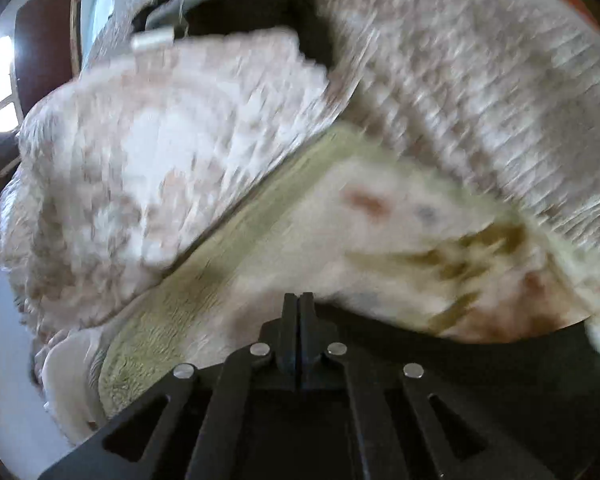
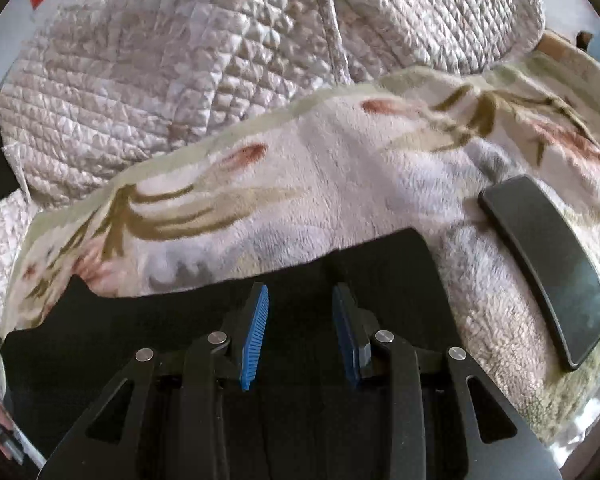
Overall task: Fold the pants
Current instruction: 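Open both grippers and release the folded pants onto the blanket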
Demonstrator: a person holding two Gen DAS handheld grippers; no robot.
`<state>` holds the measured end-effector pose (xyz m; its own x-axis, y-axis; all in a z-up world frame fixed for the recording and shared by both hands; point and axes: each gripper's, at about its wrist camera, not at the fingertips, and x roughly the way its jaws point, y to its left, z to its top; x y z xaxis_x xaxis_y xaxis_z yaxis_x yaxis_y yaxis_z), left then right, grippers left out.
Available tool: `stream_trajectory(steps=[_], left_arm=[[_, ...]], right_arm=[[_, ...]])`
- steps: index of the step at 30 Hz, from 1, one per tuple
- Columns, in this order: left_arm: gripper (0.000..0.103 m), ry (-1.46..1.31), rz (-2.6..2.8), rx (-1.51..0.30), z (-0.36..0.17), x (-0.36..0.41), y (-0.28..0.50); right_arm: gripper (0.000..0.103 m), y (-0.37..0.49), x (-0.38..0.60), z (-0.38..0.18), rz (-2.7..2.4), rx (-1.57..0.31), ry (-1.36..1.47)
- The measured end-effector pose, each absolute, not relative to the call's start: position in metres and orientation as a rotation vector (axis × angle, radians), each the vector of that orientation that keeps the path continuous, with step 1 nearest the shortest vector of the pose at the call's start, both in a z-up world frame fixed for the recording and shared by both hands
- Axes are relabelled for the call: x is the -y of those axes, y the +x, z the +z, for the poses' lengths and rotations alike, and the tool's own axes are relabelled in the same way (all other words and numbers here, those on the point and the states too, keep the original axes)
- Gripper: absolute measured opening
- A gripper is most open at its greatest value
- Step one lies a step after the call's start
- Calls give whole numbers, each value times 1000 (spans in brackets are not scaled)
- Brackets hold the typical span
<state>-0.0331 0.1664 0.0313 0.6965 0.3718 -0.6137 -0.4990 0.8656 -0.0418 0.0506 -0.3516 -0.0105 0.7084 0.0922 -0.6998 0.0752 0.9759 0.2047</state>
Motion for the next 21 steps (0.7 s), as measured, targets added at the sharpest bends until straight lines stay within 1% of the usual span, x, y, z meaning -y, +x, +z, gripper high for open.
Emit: stream_trajectory(steps=[2,4,5,7,8,10,14,17,19,21], left_arm=[[3,-182,426,-568,43,-151,-41],[4,-172,335,-545,48,-135,-44],[4,-167,296,-562,45,-129,-40],[4,-164,250,-661,28,-122,-27],[4,-167,244,-721,17,-122,-19],[4,-172,266,-847,-7,-127,-6],[4,-179,295,-822,-4,-136,-4],[4,-229,349,-799,0,-148,-12],[9,-262,392,-770,6,-158,-22],[21,-284,409,-720,14,-164,-36]], right_arm=[[34,48,353,-6,-3,-753,220],[34,54,354,-8,-33,-769,191],[34,60,357,-14,-51,-795,187],[34,71,367,-29,-72,-859,239],[31,73,374,-33,-92,-867,261],[30,74,380,-32,-110,-852,271],[30,70,376,-29,-123,-830,256],[32,58,371,-17,-66,-762,278],[32,52,362,-10,-14,-727,266],[33,42,347,-7,36,-713,227]])
